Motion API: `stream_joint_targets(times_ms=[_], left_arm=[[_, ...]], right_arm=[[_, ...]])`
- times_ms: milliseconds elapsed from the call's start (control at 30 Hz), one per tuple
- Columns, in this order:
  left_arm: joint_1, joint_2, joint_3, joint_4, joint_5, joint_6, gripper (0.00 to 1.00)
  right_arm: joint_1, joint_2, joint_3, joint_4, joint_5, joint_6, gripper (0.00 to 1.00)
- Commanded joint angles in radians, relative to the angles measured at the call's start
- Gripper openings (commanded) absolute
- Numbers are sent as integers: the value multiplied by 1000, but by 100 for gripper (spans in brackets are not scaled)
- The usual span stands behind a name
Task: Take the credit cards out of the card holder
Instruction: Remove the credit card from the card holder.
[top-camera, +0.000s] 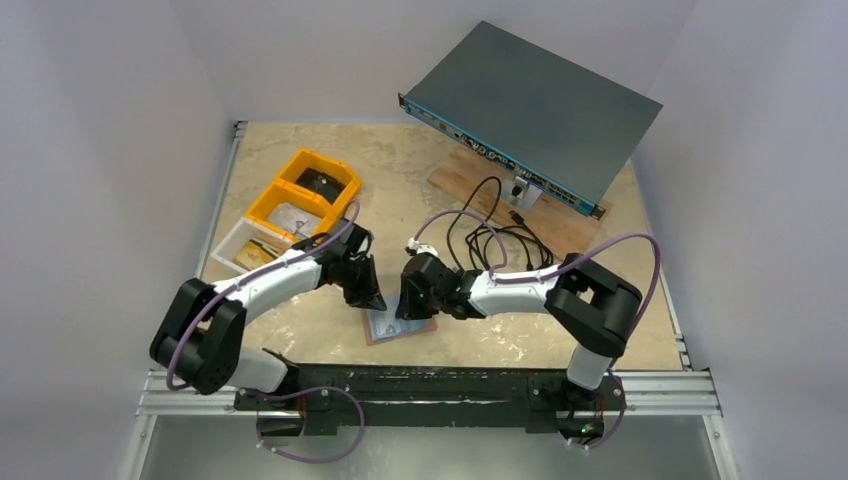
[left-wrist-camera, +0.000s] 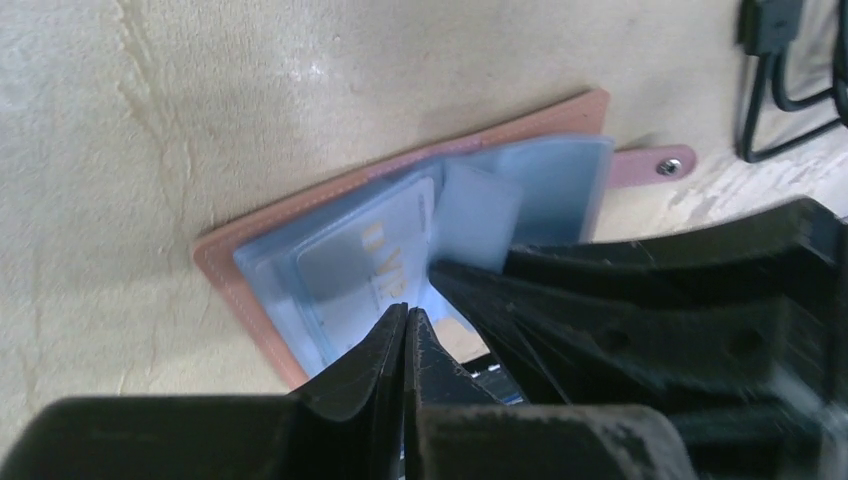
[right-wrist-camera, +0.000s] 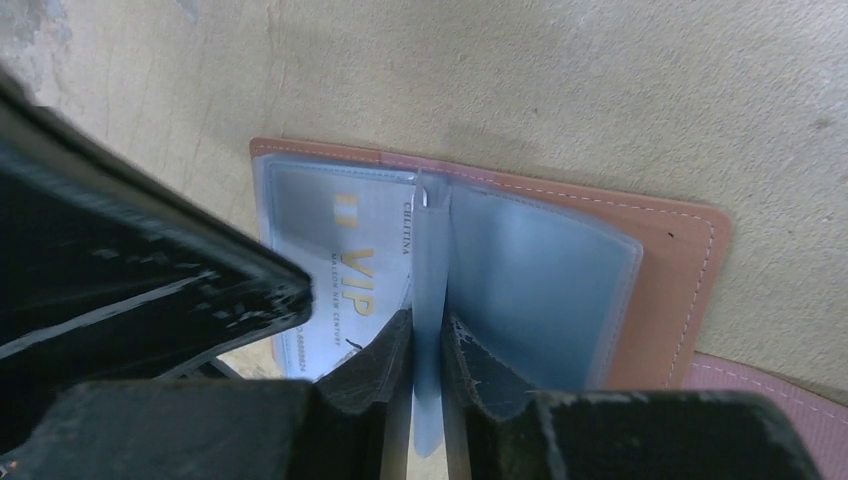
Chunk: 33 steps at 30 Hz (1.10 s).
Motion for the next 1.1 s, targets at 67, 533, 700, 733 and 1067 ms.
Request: stream_joint_targets(times_ms=[67, 533, 700, 733, 1067], left_arm=[[-23, 95, 3, 88, -30, -48, 0], [-39, 120, 18, 68, -62, -21, 0], [-60, 95, 53, 60, -44, -14, 0], [-66, 90, 63, 59, -40, -13, 0], [-113, 172, 87, 230, 88, -63, 7]], right_arm=[[-8, -55, -32, 21, -4, -3, 21], [-13, -133, -21, -16, 30, -16, 29], [-13, -165, -10, -61, 52, -20, 31], [-13, -176, -7, -74, 63, -21, 31], [-13, -338, -37, -188, 187, -10, 33]])
